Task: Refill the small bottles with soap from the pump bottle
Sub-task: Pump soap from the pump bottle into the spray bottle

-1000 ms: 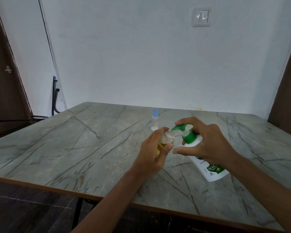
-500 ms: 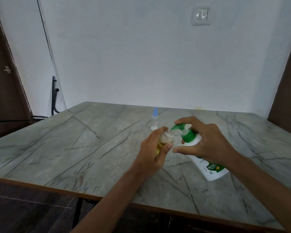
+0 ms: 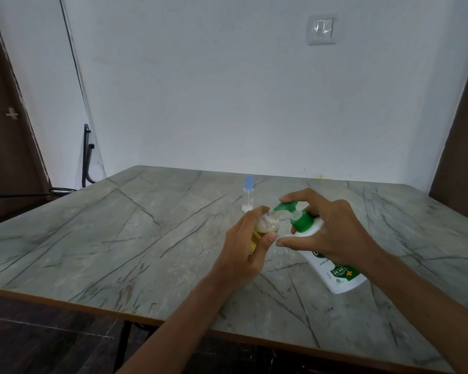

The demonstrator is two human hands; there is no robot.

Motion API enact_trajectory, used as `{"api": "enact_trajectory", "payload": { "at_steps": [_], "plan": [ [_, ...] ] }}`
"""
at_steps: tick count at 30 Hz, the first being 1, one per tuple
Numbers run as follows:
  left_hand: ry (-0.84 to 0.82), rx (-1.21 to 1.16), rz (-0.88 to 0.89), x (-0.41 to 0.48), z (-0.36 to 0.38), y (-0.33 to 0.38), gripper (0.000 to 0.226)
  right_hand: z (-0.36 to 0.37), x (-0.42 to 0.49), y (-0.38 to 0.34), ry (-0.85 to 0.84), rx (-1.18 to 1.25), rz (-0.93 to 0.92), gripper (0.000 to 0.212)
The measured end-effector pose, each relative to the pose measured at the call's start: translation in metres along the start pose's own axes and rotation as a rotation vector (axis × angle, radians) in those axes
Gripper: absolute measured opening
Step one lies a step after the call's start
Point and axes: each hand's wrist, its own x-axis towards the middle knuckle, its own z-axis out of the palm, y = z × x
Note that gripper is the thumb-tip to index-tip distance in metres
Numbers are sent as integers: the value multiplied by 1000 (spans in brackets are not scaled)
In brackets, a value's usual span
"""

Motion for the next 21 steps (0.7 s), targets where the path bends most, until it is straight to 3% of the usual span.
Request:
{"api": "enact_trajectory", "payload": {
  "at_steps": [8,17,21],
  "plan": [
    [-62,9,4,-1,2,1,37,-1,0,-4,36,45,-9,54],
    [-20,-18,-2,1,-1,2,40,1,0,1,-26,-58,-15,70],
    [-15,-24,14,2,-1,3,40,1,-1,3,-12,-43,-26,66]
  ]
}}
